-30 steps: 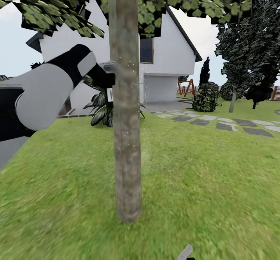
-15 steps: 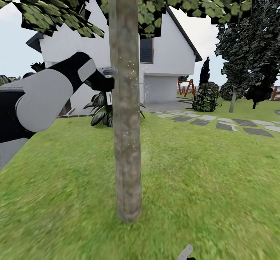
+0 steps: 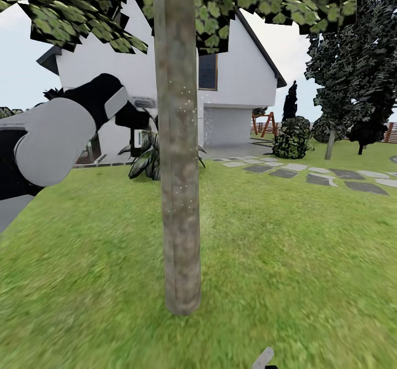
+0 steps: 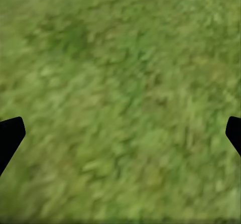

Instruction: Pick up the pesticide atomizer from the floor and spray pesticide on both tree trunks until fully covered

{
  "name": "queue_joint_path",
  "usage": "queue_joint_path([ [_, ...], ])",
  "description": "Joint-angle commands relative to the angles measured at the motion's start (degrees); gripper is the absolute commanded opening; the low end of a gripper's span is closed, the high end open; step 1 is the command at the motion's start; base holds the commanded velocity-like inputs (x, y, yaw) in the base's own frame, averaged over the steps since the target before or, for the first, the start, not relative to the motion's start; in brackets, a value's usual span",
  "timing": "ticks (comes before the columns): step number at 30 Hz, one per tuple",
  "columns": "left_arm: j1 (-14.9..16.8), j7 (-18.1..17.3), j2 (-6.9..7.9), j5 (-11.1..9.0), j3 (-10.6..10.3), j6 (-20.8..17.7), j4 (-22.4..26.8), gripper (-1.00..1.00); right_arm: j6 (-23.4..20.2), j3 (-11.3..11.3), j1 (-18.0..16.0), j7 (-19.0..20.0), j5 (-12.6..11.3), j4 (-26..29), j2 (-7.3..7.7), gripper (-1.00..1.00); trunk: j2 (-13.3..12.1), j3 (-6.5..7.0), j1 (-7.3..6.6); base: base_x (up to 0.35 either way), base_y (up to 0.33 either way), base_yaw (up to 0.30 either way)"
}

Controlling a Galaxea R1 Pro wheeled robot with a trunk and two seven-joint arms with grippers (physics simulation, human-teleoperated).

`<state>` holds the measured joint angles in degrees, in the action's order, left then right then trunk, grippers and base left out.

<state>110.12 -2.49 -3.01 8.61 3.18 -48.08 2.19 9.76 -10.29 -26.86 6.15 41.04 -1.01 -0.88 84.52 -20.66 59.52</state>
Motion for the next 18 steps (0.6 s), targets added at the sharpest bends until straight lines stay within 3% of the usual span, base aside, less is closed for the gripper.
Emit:
queue_joint_path([
  [1,0.00,0.03,0.17,-0.03,0.08,0.00,0.01,-1.00,0.00,0.00,0.01,0.00,0.00,0.00,0.00,1.00,0.00,0.00,0.00,0.000,0.000,0.000],
  [3,0.00,1.38,0.38,-0.06,0.08,0.00,0.07,-1.00,0.00,0.00,0.01,0.00,0.00,-0.03,0.00,1.00,0.00,0.00,0.00,0.000,0.000,0.000],
  [5,0.00,9.45,0.43,-0.55,0.23,0.00,0.00,-1.00,0.00,0.01,0.00,0.00,0.00,-0.03,0.00,1.00,0.00,0.00,0.00,0.000,0.000,0.000],
  [7,0.00,15.76,0.29,-3.13,0.48,0.04,-0.04,-1.00,0.00,0.01,0.01,0.00,0.00,-0.04,0.00,1.00,0.00,0.00,0.00,0.000,0.000,0.000],
  [8,0.00,16.84,0.26,-4.38,0.49,0.04,-0.02,-1.00,0.00,0.01,0.00,0.00,0.00,-0.05,0.00,1.00,0.00,0.00,0.00,0.000,0.000,0.000],
  [12,0.00,18.08,0.21,-6.64,0.61,0.02,0.00,-1.00,0.00,0.01,0.01,0.00,0.00,-0.05,0.00,1.00,0.00,0.00,0.00,0.000,0.000,0.000],
  [15,0.00,17.31,0.20,-6.99,0.67,0.04,0.01,-1.00,0.00,0.01,0.00,0.00,0.00,-0.01,0.00,1.00,0.00,0.00,0.00,0.000,0.000,0.000],
  [18,0.00,13.48,0.20,-7.12,0.75,0.05,0.04,-1.00,0.00,0.01,0.00,0.00,0.00,0.00,0.00,1.00,0.00,0.00,0.00,0.000,0.000,0.000],
])
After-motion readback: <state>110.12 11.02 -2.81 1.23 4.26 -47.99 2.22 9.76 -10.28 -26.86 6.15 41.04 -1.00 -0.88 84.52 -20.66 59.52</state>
